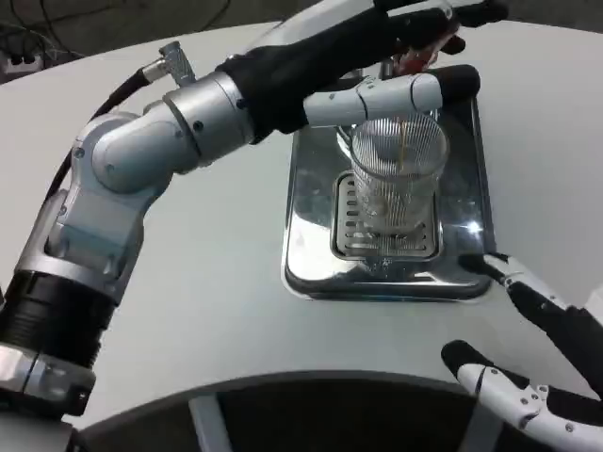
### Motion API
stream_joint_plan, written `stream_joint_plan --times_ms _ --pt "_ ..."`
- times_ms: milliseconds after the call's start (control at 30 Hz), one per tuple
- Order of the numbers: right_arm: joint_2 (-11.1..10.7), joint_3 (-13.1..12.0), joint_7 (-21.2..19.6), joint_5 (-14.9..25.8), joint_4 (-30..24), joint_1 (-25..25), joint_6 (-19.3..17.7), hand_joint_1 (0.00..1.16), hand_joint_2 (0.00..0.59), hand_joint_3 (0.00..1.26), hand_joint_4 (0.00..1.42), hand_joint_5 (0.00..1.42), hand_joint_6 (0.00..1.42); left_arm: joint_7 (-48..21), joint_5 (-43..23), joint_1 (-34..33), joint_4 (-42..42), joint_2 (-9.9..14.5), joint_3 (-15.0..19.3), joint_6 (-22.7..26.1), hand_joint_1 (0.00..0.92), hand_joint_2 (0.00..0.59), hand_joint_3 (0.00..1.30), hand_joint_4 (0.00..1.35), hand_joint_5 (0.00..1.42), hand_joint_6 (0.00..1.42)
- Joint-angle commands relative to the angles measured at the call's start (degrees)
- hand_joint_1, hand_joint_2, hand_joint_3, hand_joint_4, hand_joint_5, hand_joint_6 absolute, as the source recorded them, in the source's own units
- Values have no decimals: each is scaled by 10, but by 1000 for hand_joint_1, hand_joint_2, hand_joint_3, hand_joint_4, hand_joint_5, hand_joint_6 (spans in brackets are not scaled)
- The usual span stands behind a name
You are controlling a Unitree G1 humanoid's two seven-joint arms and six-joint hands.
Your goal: Grasp the cup under the faucet to collect the drink, then remove the cup.
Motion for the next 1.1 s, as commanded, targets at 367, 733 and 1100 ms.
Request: stream_joint_plan --times_ms 367,733,1100 --pt "-10 10 -143 128 82 -10 -45 674 243 0 0 0 0 -12 22 8 8 12 -23 -5 0 110 128 42 136 164" --pt "-26 39 -237 157 240 -97 -130 783 207 0 0 15 0 -6 19 8 1 16 -17 -9 0 110 128 59 147 164" --pt "-44 52 -272 186 348 -189 -155 894 206 0 0 39 0 -5 15 4 -3 21 -10 -12 0 115 137 78 161 176"
